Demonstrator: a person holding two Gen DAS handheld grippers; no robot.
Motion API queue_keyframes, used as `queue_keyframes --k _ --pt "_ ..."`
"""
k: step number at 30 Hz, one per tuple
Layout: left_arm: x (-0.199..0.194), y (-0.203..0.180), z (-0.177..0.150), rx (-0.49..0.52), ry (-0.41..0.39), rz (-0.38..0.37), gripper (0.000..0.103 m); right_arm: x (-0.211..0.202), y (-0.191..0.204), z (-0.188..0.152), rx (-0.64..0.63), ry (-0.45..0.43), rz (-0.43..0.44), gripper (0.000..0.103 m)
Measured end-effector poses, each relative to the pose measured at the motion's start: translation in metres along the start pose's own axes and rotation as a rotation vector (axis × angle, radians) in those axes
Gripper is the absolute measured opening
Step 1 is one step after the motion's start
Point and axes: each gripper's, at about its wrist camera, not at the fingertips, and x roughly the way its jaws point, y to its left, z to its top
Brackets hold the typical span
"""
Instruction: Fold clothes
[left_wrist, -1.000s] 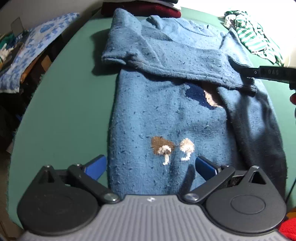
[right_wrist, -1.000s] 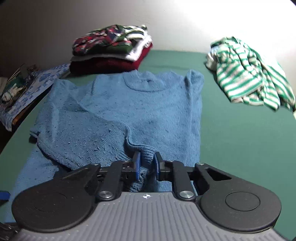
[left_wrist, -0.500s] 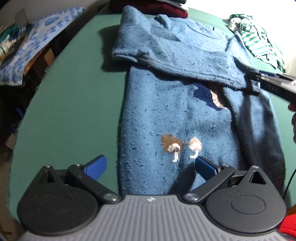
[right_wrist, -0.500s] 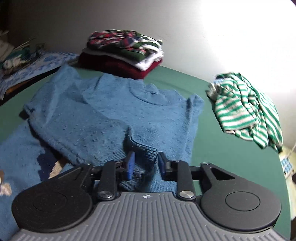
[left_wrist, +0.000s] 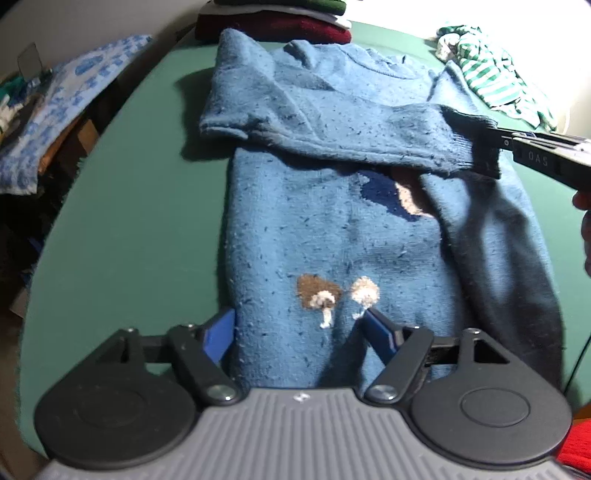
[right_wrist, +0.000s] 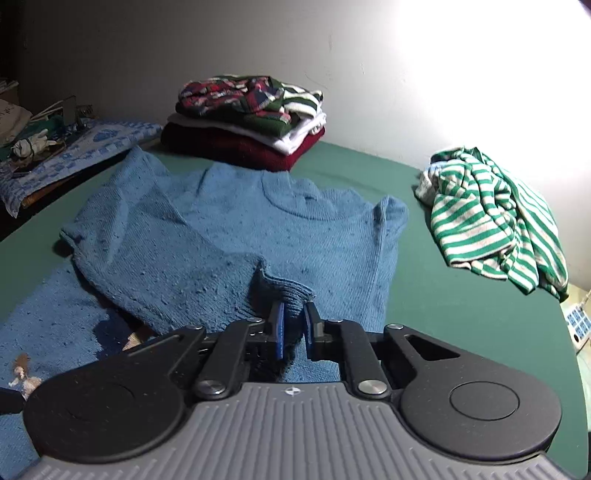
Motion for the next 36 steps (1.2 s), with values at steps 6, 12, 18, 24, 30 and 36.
queue_keyframes --k 6,12,18,24,30,36 --pt "-0.015 0.015 -0.004 -0.03 -0.057 -0.061 0.098 -0.014 -0.003 0.017 -0.004 -0.061 0.007 0.008" --pt "-0.014 0.045 -0.002 -0.122 -0.074 -0.072 0.092 -0.021 -0.008 0.035 -0.021 -0.081 0.025 0.008" --pt "0.003 0.047 0.012 -0.092 -0.056 0.0 0.071 -0.033 -0.019 0.06 -0.004 -0.13 0.034 0.008" --pt "0.008 0.038 0.019 -0.06 -0.065 -0.014 0.047 -0.04 -0.035 0.082 -0.079 -0.183 -0.021 0.008" --pt "0.007 0.027 0.046 0.045 -0.101 0.1 0.058 -0.034 -0.049 0.092 -0.132 -0.189 -0.066 0.007" --pt "0.029 0.0 0.084 0.219 -0.162 0.247 0.052 -0.031 -0.063 0.107 -0.14 -0.209 -0.107 0.007"
